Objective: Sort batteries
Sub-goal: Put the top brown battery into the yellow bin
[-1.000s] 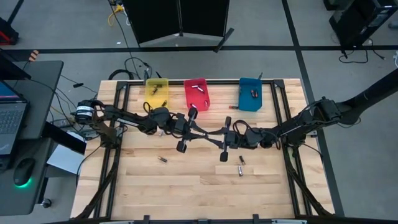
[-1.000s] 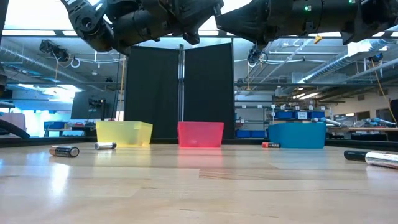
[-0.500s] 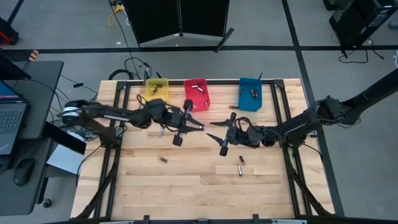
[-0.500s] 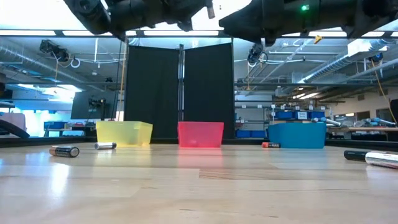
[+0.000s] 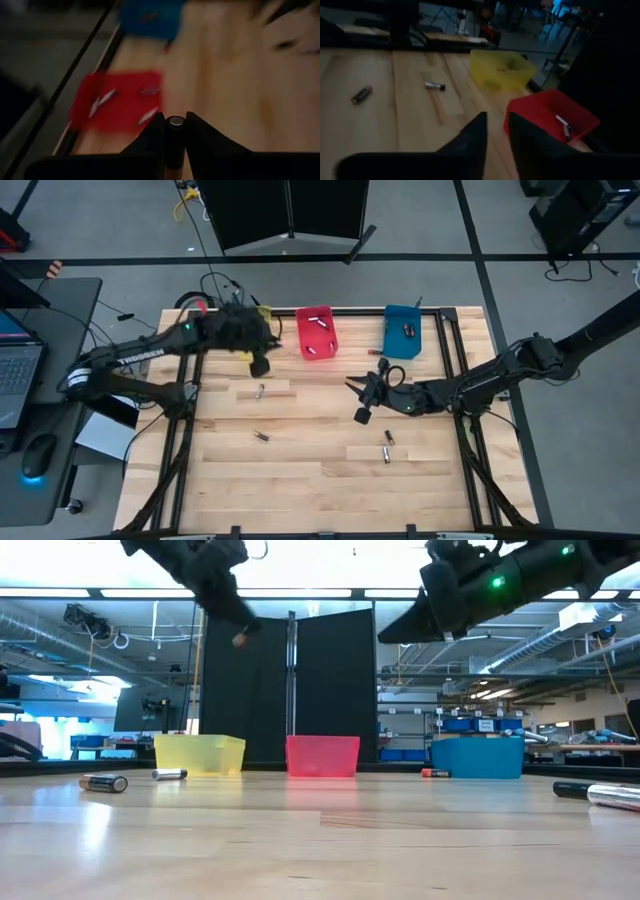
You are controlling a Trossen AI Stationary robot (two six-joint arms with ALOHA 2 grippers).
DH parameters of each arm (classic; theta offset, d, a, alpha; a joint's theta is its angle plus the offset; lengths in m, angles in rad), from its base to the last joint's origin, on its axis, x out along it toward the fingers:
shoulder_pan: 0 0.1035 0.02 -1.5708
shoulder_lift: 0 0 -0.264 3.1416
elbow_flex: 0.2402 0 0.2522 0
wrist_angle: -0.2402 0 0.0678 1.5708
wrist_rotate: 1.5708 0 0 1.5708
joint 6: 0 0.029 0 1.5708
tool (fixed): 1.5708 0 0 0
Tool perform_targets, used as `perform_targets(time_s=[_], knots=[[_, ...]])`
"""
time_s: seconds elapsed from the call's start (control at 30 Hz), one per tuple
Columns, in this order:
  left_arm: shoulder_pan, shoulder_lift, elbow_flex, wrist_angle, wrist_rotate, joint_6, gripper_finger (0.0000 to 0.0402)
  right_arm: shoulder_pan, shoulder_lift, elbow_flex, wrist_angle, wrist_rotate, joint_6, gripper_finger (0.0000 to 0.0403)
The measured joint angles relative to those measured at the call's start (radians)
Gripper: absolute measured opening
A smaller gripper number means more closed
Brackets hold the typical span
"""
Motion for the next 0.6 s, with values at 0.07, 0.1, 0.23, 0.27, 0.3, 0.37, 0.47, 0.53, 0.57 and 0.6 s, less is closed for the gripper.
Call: perform_targets(time_s=[0.07, 0.1, 0.23, 0.27, 0.3, 0.37, 0.47, 0.53, 0.57, 0.6], knots=[[0.067, 0.019, 0.040, -0.091, -0.012, 0.001, 0.0053, -0.004, 0.014, 0.000, -0.003, 0.000, -0.001, 0.0049], [0.104, 0.029, 0.058, -0.125, -0.016, 0.001, 0.0053, -0.006, 0.016, 0.000, -0.009, -0.001, -0.004, 0.0032], [0.253, 0.093, 0.117, -0.262, -0.053, 0.040, 0.0053, -0.016, 0.018, 0.000, -0.016, -0.017, -0.006, 0.0012], [0.286, 0.116, 0.126, -0.290, -0.065, 0.054, 0.0053, -0.020, 0.019, 0.000, -0.020, -0.027, -0.008, 0.0017], [0.316, 0.142, 0.133, -0.321, -0.068, 0.060, 0.0053, -0.025, 0.019, 0.000, -0.023, -0.045, -0.008, 0.0022], [0.372, 0.200, 0.145, -0.334, -0.070, 0.080, 0.0053, -0.036, 0.019, 0.000, -0.029, -0.084, -0.003, 0.0026], [0.439, 0.290, 0.153, -0.321, -0.070, 0.111, 0.0053, -0.048, 0.019, -0.001, -0.036, -0.102, -0.004, 0.0017], [0.474, 0.362, 0.162, -0.286, -0.063, 0.114, 0.0053, -0.055, 0.019, -0.001, -0.041, -0.104, -0.009, 0.0009], [0.487, 0.399, 0.171, -0.287, -0.051, 0.117, 0.0053, -0.059, 0.019, -0.001, -0.046, -0.104, -0.012, 0.0008], [0.496, 0.433, 0.179, -0.288, -0.041, 0.123, 0.0053, -0.064, 0.019, -0.001, -0.047, -0.104, -0.014, 0.0008]])
